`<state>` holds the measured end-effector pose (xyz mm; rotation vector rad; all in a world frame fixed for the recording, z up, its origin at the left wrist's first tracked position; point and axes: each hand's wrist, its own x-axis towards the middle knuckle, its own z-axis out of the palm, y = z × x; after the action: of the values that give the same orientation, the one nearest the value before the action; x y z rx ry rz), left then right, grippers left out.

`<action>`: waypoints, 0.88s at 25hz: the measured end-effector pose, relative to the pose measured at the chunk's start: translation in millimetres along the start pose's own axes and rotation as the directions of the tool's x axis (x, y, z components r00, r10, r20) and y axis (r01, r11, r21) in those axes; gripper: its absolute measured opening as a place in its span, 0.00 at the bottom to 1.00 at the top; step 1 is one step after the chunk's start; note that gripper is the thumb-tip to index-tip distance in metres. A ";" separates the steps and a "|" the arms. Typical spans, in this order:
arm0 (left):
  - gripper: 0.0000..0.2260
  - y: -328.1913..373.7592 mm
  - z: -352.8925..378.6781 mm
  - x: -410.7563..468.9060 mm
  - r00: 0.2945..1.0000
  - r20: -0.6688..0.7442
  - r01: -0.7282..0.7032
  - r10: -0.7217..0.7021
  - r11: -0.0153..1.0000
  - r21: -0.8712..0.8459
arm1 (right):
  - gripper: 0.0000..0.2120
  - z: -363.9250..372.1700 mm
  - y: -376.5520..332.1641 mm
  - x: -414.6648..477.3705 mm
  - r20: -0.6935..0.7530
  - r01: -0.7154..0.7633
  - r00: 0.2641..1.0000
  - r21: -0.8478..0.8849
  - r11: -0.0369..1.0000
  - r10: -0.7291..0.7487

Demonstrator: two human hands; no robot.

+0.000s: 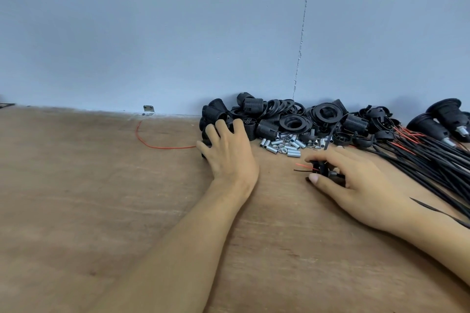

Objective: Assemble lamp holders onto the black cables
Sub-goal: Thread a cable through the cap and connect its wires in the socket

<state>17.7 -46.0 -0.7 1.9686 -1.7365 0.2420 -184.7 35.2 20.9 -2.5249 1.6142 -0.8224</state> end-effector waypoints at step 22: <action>0.21 42.3 3.9 -27.4 0.899 0.260 0.012 0.351 0.575 -0.818 | 0.11 4.5 54.1 -2.8 -0.076 -0.182 0.979 0.095 0.979 0.190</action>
<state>-28.6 -26.4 -5.9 1.1800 -1.7991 -0.8374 -228.7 11.5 -0.5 -2.2672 1.7647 -0.9671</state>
